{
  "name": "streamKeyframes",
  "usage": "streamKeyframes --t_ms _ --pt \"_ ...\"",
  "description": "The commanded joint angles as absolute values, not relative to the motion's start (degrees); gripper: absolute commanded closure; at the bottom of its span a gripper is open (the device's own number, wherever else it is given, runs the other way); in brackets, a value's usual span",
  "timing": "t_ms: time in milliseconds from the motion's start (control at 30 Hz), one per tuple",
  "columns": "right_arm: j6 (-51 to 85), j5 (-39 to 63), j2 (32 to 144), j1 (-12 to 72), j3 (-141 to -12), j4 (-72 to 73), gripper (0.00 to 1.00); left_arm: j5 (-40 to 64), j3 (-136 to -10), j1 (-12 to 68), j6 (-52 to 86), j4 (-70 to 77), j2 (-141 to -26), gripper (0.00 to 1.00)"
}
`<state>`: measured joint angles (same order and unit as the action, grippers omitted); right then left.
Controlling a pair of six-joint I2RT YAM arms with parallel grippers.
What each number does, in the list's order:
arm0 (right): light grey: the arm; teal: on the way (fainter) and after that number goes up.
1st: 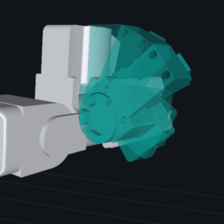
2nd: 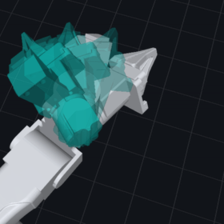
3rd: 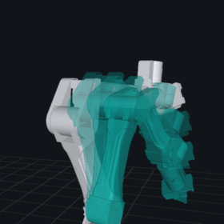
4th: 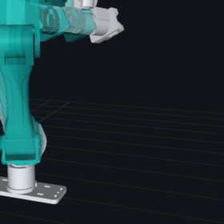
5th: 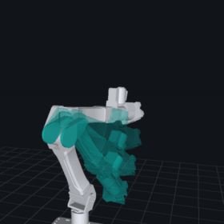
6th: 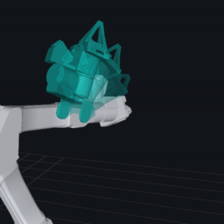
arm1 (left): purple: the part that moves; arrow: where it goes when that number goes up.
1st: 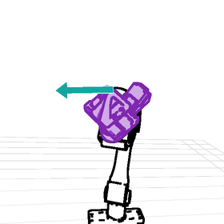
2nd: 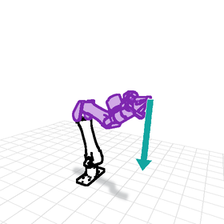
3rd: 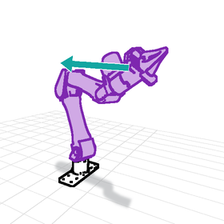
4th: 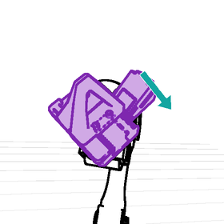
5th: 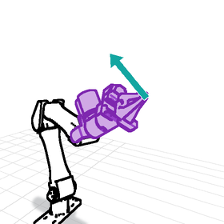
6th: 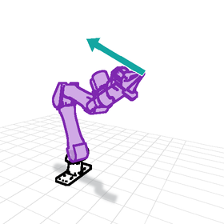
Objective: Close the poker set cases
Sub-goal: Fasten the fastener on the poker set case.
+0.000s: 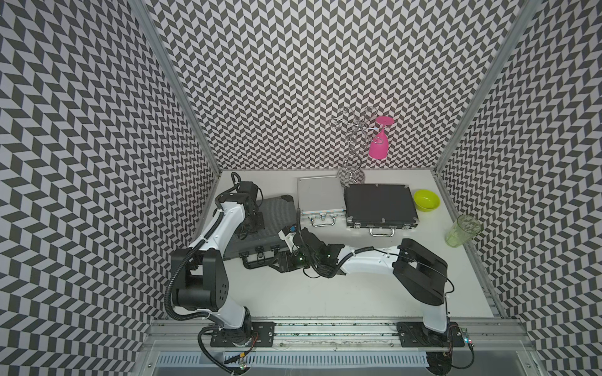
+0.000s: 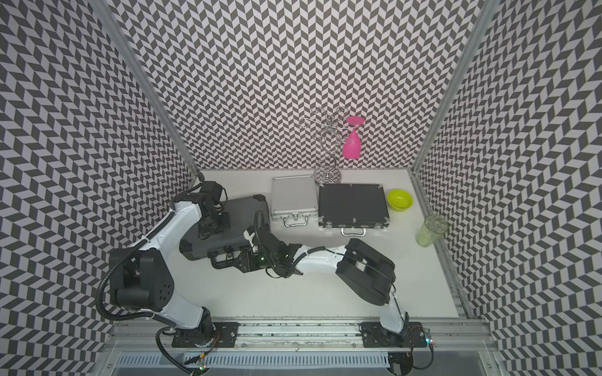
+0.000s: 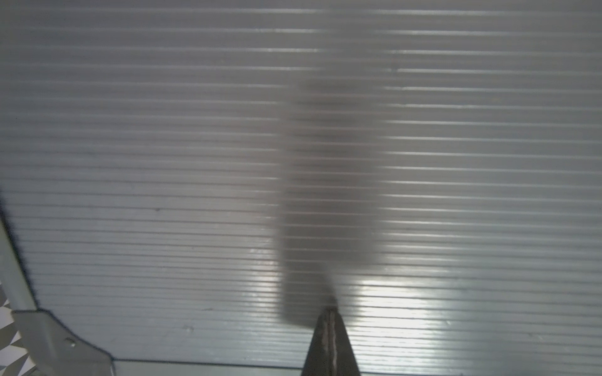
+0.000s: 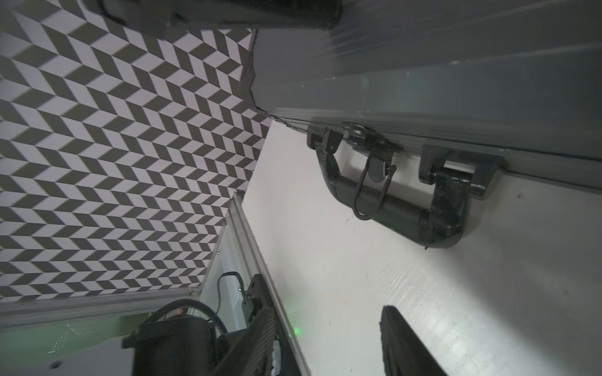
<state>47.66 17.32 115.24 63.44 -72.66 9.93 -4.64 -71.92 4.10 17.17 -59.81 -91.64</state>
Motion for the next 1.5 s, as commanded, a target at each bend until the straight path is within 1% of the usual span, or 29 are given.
streamKeyframes --t_ms 0,67,200,433,800,1067,1300,1467 --pt "52.8 14.4 118.7 64.4 -74.7 15.3 0.43 -2.8 -66.2 3.8 15.7 -63.5 -97.3 1.00" --pt "53.6 13.3 119.9 64.6 -75.2 16.5 0.42 -2.9 -66.0 3.5 15.7 -63.8 -97.2 1.00" --pt "53.0 9.2 122.9 65.6 -80.7 12.9 0.40 -2.8 -67.2 3.3 16.2 -64.4 -97.0 1.00" --pt "54.8 5.9 127.2 65.9 -86.5 10.8 0.40 -2.0 -66.9 3.3 16.6 -63.0 -95.3 1.00" --pt "55.0 1.2 133.7 66.5 -96.9 -1.5 0.40 -0.2 -67.3 3.3 17.1 -62.3 -94.6 1.00" --pt "57.8 -0.6 136.5 66.8 -100.6 -7.3 0.40 0.0 -66.4 3.3 17.3 -62.3 -94.7 1.00" --pt "60.4 -4.9 137.8 67.6 -106.3 -19.1 0.38 0.2 -65.9 3.4 17.3 -61.8 -94.3 1.00" --pt "61.6 -3.9 140.5 67.6 -110.5 -24.0 0.36 1.7 -65.8 3.4 17.5 -61.3 -94.1 1.00"
